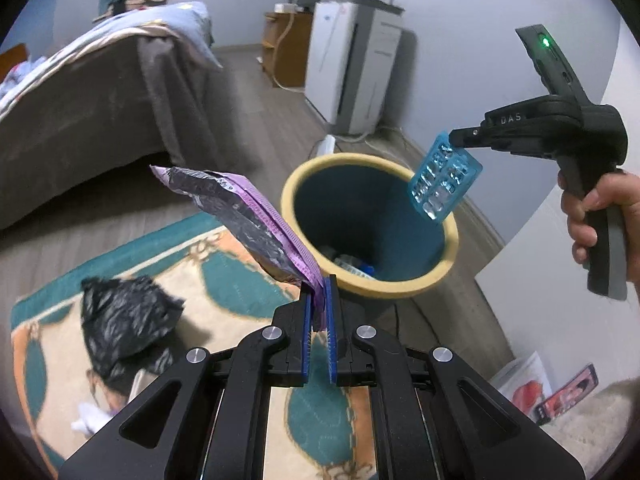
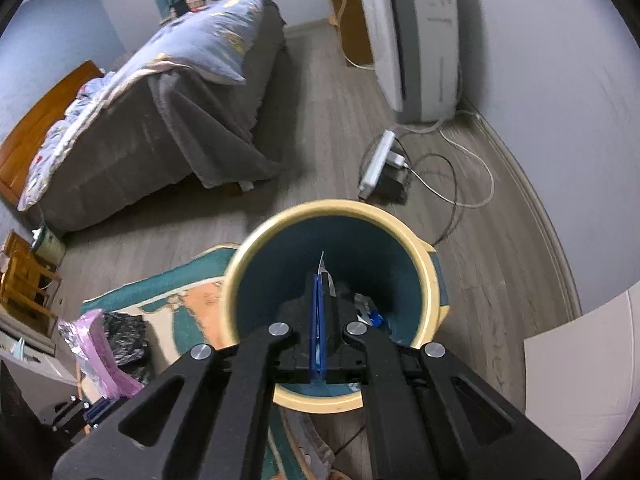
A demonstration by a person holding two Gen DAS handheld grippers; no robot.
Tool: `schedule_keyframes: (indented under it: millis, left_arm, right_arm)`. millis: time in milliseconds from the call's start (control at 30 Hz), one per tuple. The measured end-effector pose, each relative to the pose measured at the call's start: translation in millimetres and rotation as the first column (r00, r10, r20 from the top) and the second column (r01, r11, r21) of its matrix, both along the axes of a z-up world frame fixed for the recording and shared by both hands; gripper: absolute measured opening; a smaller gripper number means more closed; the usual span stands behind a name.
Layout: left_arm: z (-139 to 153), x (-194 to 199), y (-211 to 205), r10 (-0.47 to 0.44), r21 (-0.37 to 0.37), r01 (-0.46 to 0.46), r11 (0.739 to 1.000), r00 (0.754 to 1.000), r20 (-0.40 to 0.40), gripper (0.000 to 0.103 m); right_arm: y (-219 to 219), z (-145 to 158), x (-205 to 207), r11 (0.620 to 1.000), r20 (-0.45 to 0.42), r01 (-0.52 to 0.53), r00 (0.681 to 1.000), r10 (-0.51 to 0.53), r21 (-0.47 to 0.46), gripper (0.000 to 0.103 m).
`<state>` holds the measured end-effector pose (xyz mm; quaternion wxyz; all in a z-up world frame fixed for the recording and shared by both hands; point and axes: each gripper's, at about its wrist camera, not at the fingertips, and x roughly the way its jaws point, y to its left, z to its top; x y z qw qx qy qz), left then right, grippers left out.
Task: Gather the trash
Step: 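Carry the blister pack over the bin with the right gripper and release it, then lower the pink wrapper into the bin and open the left gripper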
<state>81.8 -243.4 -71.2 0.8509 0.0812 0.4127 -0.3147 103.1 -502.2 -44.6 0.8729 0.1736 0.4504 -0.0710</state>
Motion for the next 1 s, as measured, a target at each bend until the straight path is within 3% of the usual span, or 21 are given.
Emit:
schedule_keyframes:
  millis: [267,500,667,767,867,900,967,1000]
  left_arm:
    - [-5.3,20.9,-46.0,-0.081,0.065,0.08,0.995,0.997,0.002,0.007]
    - [-17.6,34.1,-84.1,-0.125,0.063,0.127,0.99,0.992,-0.034,0.007]
    - [-31.8,44.1,-113.1,-0.145,0.125,0.148,0.981,0.989,-0.034,0.007]
    - [-35.9,47.5,-120.1,-0.135,0.13,0.139,0.982,0.99,-0.041,0.019]
    - [-34.8,46.9,-121.2,-0.118,0.129,0.12,0.984,0.993,-0.025,0.054]
    - [-32.7,45.1,-120.0,-0.115,0.121,0.115,0.986,0.993,-0.008,0.059]
    - [-31.1,45.2,-117.7,-0.109,0.108,0.109,0.988,0.994,-0.003,0.062]
    - [-30.5,45.1,-115.1,-0.099,0.102,0.098,0.99,0.995,-0.003,0.065]
  right_arm:
    - [-4.5,-15.8,8.8,1.0,-0.03,-0.002,1.0,0.002,-0.011,0.0]
    - [-10.8,-22.3,7.7,1.0,-0.029,0.022,0.999,-0.022,0.008,0.0]
    - [-7.0,-20.4,8.6,1.0,-0.008,0.0,1.0,0.0,0.003,0.0]
    - [-4.5,-20.0,9.9,1.0,-0.004,-0.01,1.0,0.01,0.01,0.001]
    - [-7.2,-20.9,9.6,1.0,-0.005,-0.003,1.0,0.004,0.02,0.003]
    - [-9.0,-20.4,9.3,1.0,-0.003,0.005,1.0,-0.005,0.022,0.005]
    - [-12.7,-19.1,8.7,0.999,0.003,0.022,1.0,-0.022,0.026,0.015]
    - [-14.2,-18.6,8.2,0.999,0.005,0.031,0.999,-0.032,0.03,0.026]
